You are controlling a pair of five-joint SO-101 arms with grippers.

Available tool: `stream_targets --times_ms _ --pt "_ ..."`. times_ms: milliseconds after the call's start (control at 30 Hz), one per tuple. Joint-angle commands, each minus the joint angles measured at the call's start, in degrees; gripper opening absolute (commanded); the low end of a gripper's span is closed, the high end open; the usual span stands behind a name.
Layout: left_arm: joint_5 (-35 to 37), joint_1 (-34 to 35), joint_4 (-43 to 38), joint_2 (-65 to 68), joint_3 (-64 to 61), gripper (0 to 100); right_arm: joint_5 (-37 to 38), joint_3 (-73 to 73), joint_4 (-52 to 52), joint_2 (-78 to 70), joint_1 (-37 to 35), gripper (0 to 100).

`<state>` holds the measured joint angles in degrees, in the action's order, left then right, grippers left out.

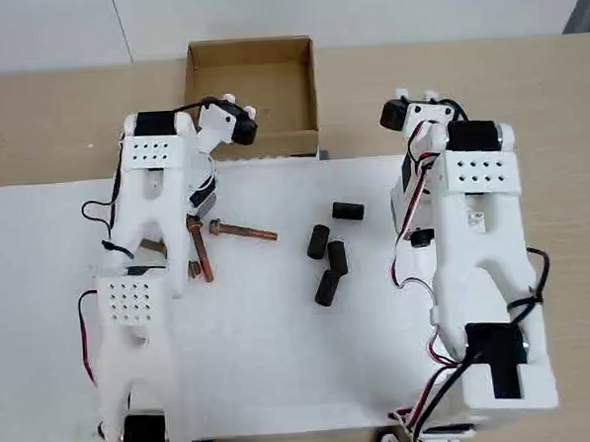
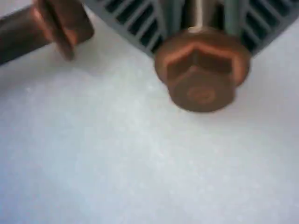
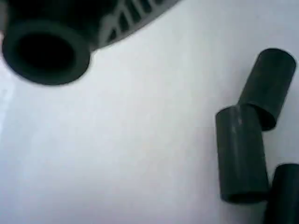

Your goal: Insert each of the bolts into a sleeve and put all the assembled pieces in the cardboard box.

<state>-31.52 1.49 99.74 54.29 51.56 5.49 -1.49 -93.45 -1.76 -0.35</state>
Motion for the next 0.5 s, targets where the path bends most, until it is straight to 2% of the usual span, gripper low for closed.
stream_targets --times_ms 0,100,167,333,467 --pt "0.3 0.9 0.7 -6.2 2.4 0 -0.6 -0.6 0.1 3.6 0.0 0.3" --pt "0.6 0.8 0.7 -10.2 2.4 0 -5.3 -0.7 -1.5 4.0 -1.2 0.3" --pt "4.0 0.7 0.7 -13.1 2.4 0 -7.0 -0.5 -1.9 5.8 -2.2 0.3" --pt "14.8 -1.4 0.7 -20.5 2.4 0 -7.2 -0.5 -1.6 15.0 -3.0 0.3" --pt "16.5 -3.1 0.7 -25.8 2.2 0 -7.1 -0.4 -2.0 22.0 -2.7 0.3"
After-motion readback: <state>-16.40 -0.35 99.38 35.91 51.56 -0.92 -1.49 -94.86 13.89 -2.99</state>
